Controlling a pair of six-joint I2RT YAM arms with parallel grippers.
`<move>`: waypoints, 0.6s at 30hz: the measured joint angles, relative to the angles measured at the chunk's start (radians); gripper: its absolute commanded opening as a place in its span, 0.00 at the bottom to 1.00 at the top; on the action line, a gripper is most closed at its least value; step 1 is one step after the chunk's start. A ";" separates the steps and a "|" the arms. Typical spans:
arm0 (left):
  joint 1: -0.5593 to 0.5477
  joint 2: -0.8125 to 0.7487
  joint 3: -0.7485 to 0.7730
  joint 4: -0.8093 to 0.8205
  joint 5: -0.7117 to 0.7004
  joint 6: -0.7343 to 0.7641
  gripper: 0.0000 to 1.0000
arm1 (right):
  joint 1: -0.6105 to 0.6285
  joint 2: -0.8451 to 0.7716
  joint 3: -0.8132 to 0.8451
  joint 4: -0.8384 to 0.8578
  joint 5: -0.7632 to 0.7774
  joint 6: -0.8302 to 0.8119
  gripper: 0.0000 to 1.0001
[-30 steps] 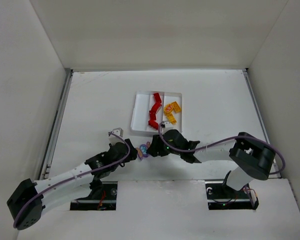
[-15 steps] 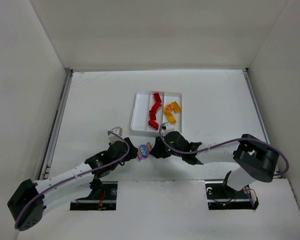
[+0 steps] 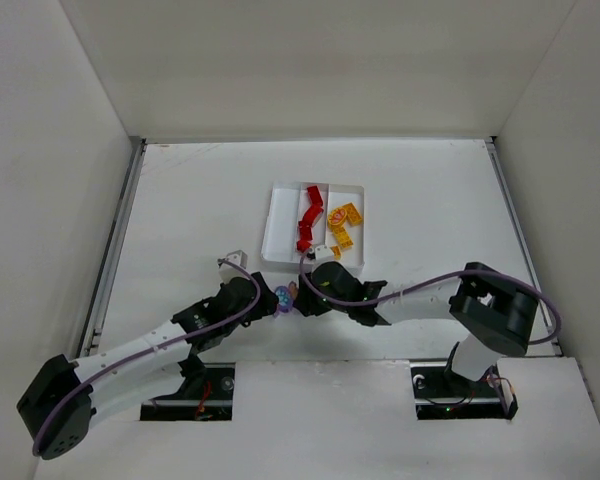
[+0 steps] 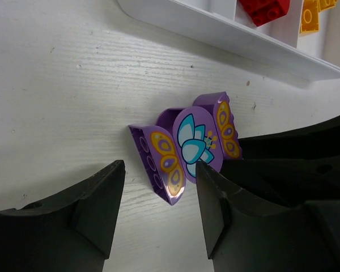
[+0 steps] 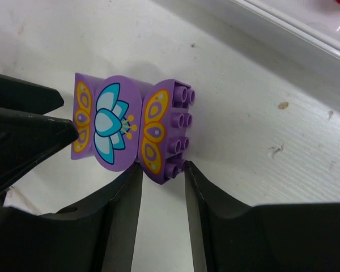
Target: Sort the legos into containers by color
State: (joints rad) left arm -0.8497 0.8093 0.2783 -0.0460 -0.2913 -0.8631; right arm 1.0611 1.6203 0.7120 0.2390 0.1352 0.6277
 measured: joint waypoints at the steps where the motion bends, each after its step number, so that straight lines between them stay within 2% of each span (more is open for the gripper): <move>1: 0.004 0.004 0.000 -0.001 0.006 -0.001 0.51 | 0.002 0.012 0.009 -0.001 0.001 -0.004 0.37; 9: 0.050 -0.006 0.000 -0.016 0.031 -0.002 0.52 | 0.016 0.050 0.043 0.002 0.028 -0.019 0.22; 18: 0.122 -0.069 0.000 -0.014 0.068 -0.003 0.56 | 0.045 0.011 0.043 -0.023 0.065 -0.030 0.20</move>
State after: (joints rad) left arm -0.7273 0.7399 0.2787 -0.0597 -0.2230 -0.8658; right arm 1.1061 1.6318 0.7551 0.2161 0.2005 0.5980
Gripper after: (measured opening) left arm 0.548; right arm 0.252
